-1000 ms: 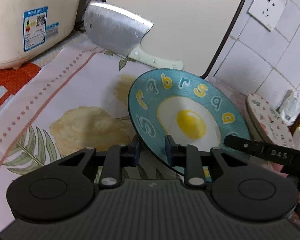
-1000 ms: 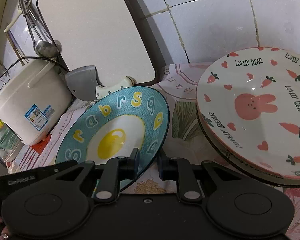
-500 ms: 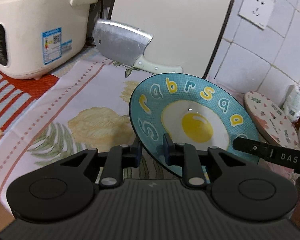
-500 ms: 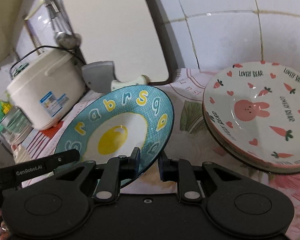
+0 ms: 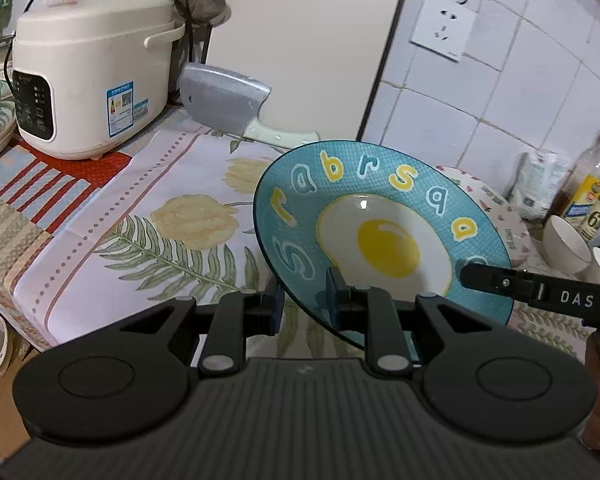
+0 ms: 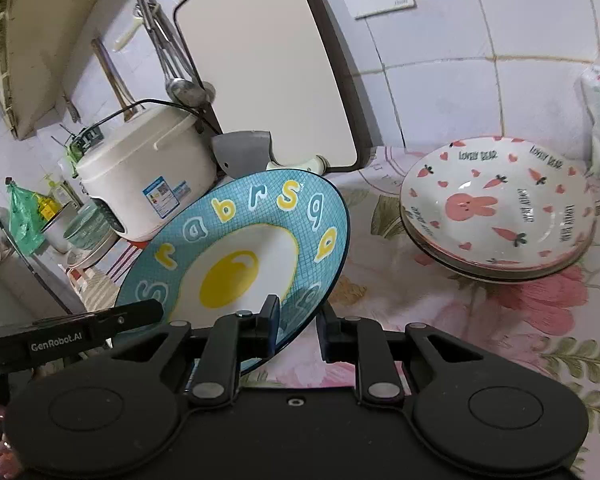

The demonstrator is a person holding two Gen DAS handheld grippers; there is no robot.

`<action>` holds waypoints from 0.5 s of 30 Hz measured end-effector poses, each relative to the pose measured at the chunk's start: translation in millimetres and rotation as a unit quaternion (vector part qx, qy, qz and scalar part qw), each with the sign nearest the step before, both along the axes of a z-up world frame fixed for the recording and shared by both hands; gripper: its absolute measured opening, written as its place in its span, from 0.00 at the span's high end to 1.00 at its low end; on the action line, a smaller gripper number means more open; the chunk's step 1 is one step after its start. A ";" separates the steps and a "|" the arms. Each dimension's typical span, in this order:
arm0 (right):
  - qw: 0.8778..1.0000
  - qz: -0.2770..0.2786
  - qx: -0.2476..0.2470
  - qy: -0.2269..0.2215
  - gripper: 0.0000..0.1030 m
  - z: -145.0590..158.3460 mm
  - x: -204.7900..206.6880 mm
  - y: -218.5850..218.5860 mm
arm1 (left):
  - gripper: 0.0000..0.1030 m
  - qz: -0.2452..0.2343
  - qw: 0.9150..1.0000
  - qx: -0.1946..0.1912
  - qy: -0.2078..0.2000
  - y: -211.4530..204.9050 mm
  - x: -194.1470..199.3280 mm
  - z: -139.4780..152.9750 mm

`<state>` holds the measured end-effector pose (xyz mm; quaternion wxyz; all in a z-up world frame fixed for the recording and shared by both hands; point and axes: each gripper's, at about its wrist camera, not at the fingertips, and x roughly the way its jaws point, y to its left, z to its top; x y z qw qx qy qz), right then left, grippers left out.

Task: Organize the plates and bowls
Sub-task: 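Lift the blue egg plate and carry it toward the stacked plates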

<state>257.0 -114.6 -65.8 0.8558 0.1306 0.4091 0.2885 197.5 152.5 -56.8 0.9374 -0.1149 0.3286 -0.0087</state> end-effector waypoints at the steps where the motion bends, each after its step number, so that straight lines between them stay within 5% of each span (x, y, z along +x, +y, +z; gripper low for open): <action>1: 1.000 -0.001 0.001 -0.002 0.77 2.5 -3.6 -3.1 | 0.81 -0.002 1.000 0.002 -0.003 -3.6 -4.4 3.0; 15: 0.999 -0.024 0.011 -0.036 0.77 40.8 -34.4 -59.4 | 0.81 -0.039 0.998 0.005 -0.039 -52.3 -29.7 38.9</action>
